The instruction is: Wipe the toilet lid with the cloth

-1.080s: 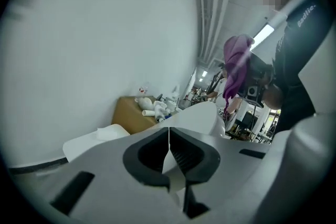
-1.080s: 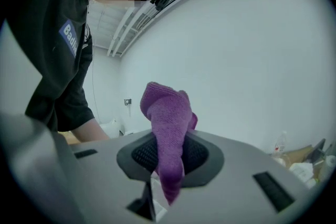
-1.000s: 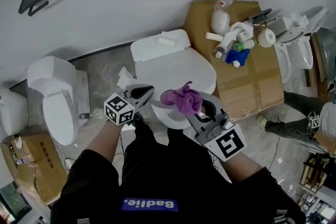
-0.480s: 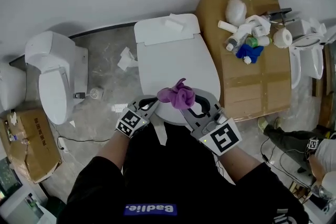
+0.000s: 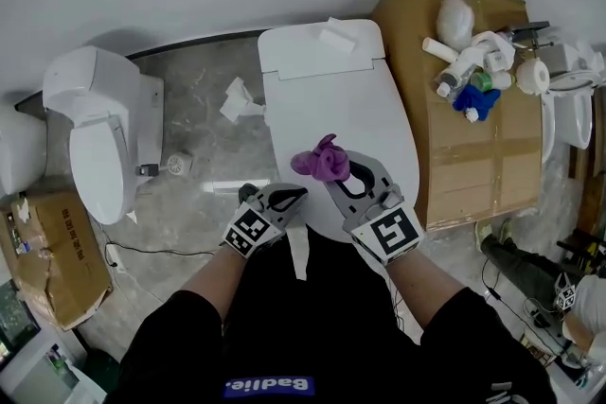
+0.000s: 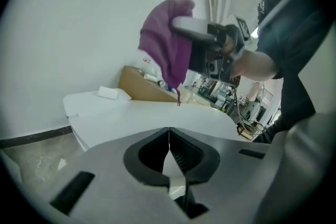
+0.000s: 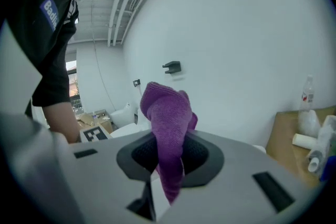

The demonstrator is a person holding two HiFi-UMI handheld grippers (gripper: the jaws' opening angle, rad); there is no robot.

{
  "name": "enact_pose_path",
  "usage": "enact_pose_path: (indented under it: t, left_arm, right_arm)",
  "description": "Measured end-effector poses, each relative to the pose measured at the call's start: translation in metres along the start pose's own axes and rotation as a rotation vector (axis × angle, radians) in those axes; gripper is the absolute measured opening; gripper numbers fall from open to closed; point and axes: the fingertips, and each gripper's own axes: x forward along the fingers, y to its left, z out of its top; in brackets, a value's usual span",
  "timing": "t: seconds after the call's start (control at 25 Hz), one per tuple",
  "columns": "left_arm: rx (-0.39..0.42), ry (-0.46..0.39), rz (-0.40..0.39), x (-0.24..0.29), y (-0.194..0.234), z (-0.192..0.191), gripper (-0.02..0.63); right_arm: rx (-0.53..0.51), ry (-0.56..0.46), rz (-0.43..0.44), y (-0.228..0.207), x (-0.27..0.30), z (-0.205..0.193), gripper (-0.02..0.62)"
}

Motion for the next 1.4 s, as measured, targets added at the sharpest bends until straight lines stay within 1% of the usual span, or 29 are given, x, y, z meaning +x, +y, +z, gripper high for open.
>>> enact_pose_path:
  t: [0.24, 0.36, 0.52, 0.64, 0.76, 0.84, 0.96, 1.08, 1.16, 1.28, 1.4]
  left_arm:
    - [0.021, -0.121, 0.101, -0.030, 0.062, 0.043, 0.017]
    - [0.012, -0.157, 0.140, -0.040, 0.092, 0.050, 0.017]
    - [-0.022, -0.181, 0.175, -0.050, 0.124, 0.046, 0.017]
    - [-0.042, -0.195, 0.190, -0.056, 0.138, 0.043, 0.017]
    - [-0.048, -0.200, 0.201, -0.062, 0.146, 0.042, 0.017]
    - [-0.044, -0.191, 0.207, -0.062, 0.153, 0.039, 0.017]
    - [-0.050, -0.178, 0.207, -0.059, 0.160, 0.035, 0.017]
    - [-0.052, -0.160, 0.209, -0.056, 0.163, 0.033, 0.017]
    - [-0.051, -0.144, 0.210, -0.051, 0.162, 0.033, 0.017]
    - [-0.049, -0.130, 0.191, -0.036, 0.151, 0.037, 0.017]
    - [-0.029, -0.119, 0.154, -0.016, 0.136, 0.045, 0.017]
  right_arm:
    - [-0.048, 0.060, -0.018, -0.022, 0.081, -0.046, 0.075]
    - [-0.088, 0.153, -0.021, -0.032, 0.120, -0.079, 0.075]
    - [-0.203, 0.307, -0.036, -0.054, 0.174, -0.132, 0.075]
    - [-0.298, 0.413, -0.031, -0.070, 0.213, -0.166, 0.075]
    - [-0.378, 0.487, -0.009, -0.079, 0.247, -0.192, 0.075]
    - [-0.413, 0.529, -0.001, -0.083, 0.263, -0.204, 0.075]
    - [-0.434, 0.570, 0.005, -0.091, 0.274, -0.217, 0.075]
    - [-0.438, 0.574, 0.021, -0.098, 0.276, -0.221, 0.075]
    - [-0.440, 0.579, 0.009, -0.110, 0.270, -0.224, 0.075]
    - [-0.396, 0.596, -0.068, -0.148, 0.243, -0.231, 0.075]
    - [-0.331, 0.608, -0.191, -0.200, 0.204, -0.241, 0.075]
